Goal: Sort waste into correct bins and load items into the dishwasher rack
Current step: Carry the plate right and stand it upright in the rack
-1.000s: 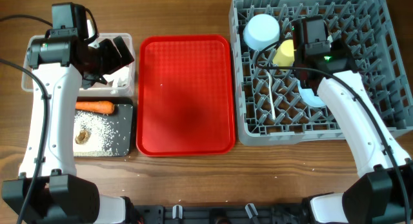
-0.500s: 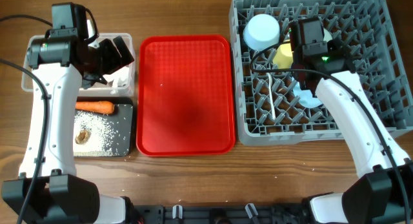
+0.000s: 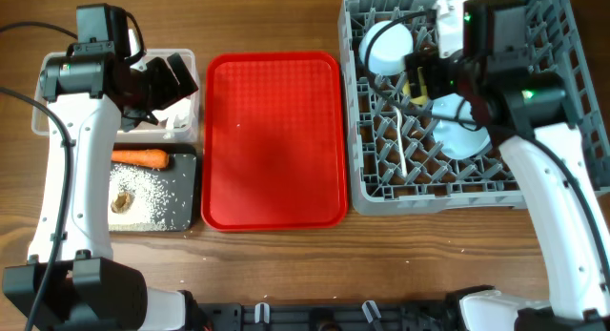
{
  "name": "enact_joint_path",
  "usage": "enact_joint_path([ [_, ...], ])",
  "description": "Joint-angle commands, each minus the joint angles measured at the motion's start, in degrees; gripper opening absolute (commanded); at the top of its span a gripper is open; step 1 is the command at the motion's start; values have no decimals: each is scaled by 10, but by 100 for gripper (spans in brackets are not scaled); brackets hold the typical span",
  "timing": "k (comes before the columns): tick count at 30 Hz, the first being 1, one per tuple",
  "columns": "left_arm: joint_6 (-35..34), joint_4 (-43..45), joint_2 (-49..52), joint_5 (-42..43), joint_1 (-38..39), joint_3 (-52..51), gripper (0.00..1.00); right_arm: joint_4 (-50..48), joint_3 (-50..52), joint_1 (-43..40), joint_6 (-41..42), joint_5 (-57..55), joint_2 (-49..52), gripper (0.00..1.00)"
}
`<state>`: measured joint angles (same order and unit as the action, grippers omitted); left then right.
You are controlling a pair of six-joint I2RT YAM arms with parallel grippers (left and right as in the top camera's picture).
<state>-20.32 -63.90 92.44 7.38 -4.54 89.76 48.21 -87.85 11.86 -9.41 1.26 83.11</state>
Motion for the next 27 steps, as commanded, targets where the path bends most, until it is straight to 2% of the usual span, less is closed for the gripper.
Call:
enact_joint_path([
  [1, -1, 1, -2, 7, -2, 6, 100, -12, -10, 3, 28, 245, -7, 100],
  [3, -1, 1, -2, 7, -2, 6, 100, -12, -10, 3, 40, 245, -6, 100],
  [6, -1, 1, -2, 7, -2, 6, 100, -10, -10, 3, 130, 245, -6, 100],
  [8, -1, 1, -2, 7, -2, 6, 100, -10, -10, 3, 160, 245, -6, 100],
  [21, -1, 1, -2, 7, -2, 6, 100, -33, -10, 3, 164, 241, -5, 100],
  [24, -1, 1, -2, 7, -2, 6, 100, -103, -10, 3, 213, 243, -5, 100],
  [27, -1, 1, -2, 7, -2, 6, 100, -193, -10, 5, 214, 235, -20, 100],
])
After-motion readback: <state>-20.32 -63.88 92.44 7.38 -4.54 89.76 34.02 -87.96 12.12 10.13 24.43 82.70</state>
